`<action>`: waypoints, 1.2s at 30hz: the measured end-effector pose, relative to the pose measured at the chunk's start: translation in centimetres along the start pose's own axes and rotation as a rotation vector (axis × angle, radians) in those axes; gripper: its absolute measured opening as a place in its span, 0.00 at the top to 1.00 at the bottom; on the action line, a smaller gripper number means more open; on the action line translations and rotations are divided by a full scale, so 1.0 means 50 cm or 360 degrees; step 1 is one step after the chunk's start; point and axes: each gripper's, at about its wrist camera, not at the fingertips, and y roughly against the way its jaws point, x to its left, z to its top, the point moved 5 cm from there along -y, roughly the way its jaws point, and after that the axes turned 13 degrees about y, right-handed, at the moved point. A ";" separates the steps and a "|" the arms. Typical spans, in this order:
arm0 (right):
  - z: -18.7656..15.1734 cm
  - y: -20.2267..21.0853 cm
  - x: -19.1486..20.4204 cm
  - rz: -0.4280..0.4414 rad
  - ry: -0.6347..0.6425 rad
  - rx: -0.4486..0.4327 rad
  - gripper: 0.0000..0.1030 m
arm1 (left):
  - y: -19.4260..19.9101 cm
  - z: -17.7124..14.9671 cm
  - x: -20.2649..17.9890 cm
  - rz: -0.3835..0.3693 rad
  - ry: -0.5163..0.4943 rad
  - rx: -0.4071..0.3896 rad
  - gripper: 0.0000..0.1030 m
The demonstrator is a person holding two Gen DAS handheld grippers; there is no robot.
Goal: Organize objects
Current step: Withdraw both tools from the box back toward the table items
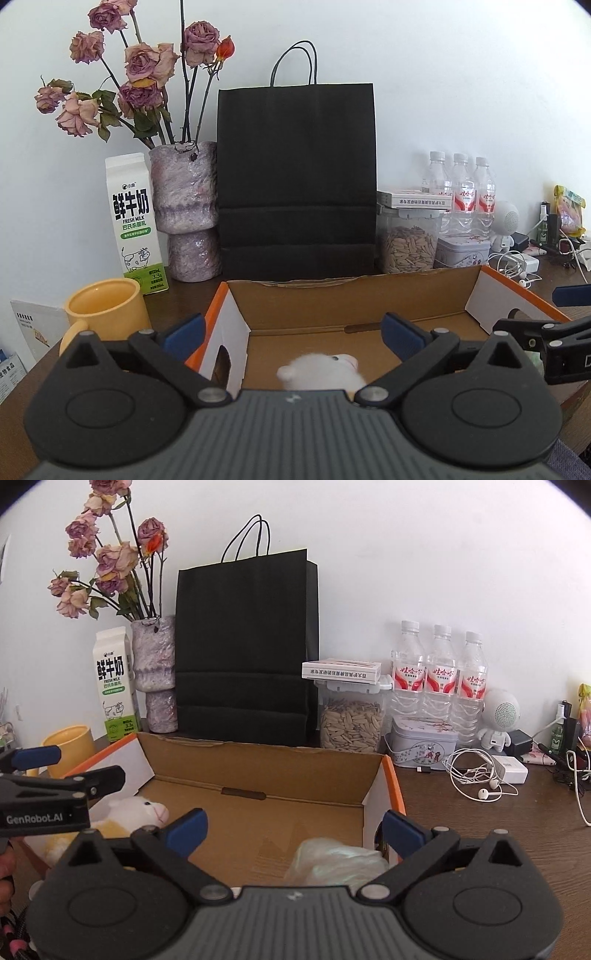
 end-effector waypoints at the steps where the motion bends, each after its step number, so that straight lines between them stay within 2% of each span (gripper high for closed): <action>1: 0.000 0.001 0.000 -0.0001 -0.0001 0.0001 0.02 | 0.001 0.001 0.002 0.0003 0.0015 -0.0002 0.00; 9: 0.002 0.017 0.005 -0.0013 0.0013 -0.0028 0.02 | 0.012 0.010 0.025 0.0031 0.0119 -0.0045 0.00; 13: 0.001 0.034 0.004 -0.0023 0.0018 -0.0052 0.01 | 0.029 0.012 0.033 0.0049 0.0113 -0.0091 0.00; 22: -0.025 0.083 0.010 -0.0062 0.0053 -0.0073 0.01 | 0.072 0.002 0.052 0.0090 0.0092 -0.0110 0.00; 33: -0.055 0.194 0.037 -0.0059 0.0044 -0.0132 0.01 | 0.191 -0.021 0.066 0.0126 0.0137 -0.0091 0.00; 36: -0.061 0.233 0.047 -0.0058 0.0018 -0.0140 0.00 | 0.218 -0.029 0.063 0.0122 0.0166 -0.0046 0.00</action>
